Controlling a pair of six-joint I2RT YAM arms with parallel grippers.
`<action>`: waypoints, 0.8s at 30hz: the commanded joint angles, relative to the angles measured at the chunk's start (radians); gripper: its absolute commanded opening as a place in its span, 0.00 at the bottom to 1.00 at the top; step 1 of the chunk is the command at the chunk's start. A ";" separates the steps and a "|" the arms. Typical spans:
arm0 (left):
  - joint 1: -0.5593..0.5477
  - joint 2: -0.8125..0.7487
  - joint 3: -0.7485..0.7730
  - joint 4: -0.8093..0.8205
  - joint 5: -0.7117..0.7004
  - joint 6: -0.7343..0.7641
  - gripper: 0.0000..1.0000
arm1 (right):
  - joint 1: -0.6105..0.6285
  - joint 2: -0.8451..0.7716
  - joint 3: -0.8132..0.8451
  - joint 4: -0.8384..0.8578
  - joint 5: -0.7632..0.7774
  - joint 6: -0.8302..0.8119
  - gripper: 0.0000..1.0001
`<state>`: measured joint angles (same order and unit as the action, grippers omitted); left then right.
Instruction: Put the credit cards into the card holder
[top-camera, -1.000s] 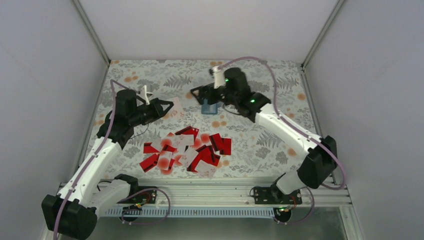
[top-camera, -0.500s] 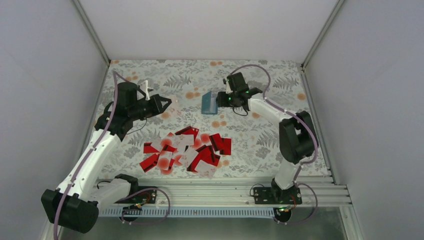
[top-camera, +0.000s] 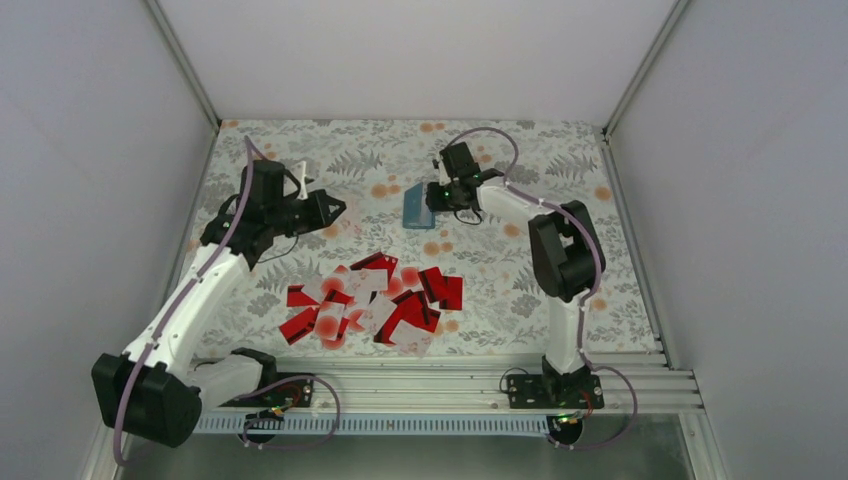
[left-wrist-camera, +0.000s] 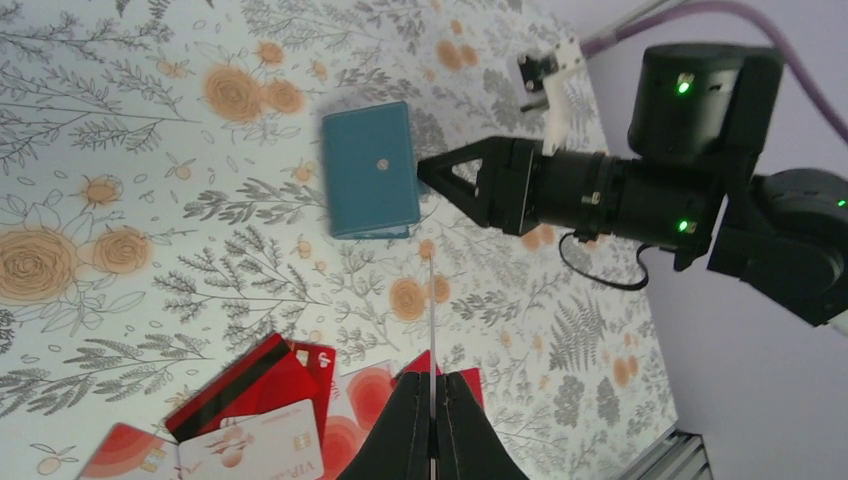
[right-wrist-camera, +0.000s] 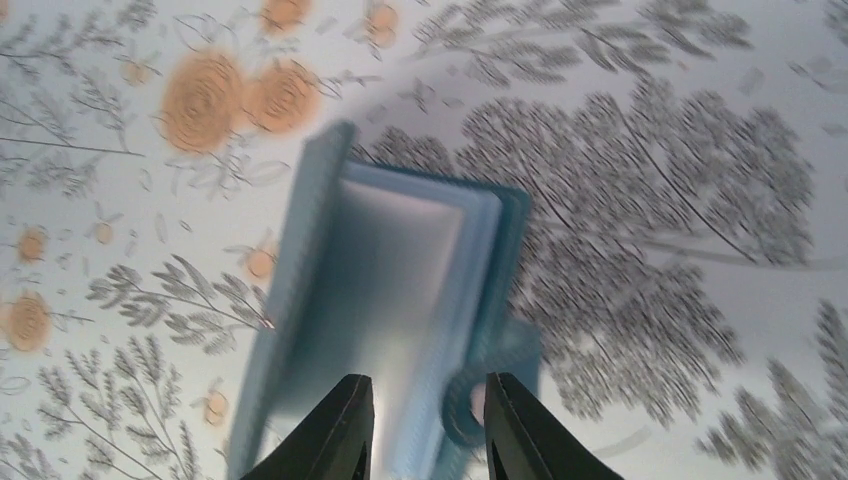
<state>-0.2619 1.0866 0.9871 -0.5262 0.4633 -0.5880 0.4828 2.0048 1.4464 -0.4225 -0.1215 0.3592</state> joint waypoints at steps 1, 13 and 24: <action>-0.003 0.062 0.053 -0.016 0.020 0.076 0.02 | 0.003 0.068 0.085 0.031 -0.097 -0.028 0.28; -0.003 0.191 0.097 -0.008 0.060 0.135 0.02 | 0.057 0.107 0.158 0.059 -0.207 -0.033 0.27; -0.003 0.309 0.142 0.076 0.101 0.135 0.02 | 0.082 0.210 0.250 0.060 -0.244 -0.046 0.29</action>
<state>-0.2619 1.3552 1.0866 -0.5175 0.5285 -0.4774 0.5564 2.1632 1.6436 -0.3706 -0.3420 0.3279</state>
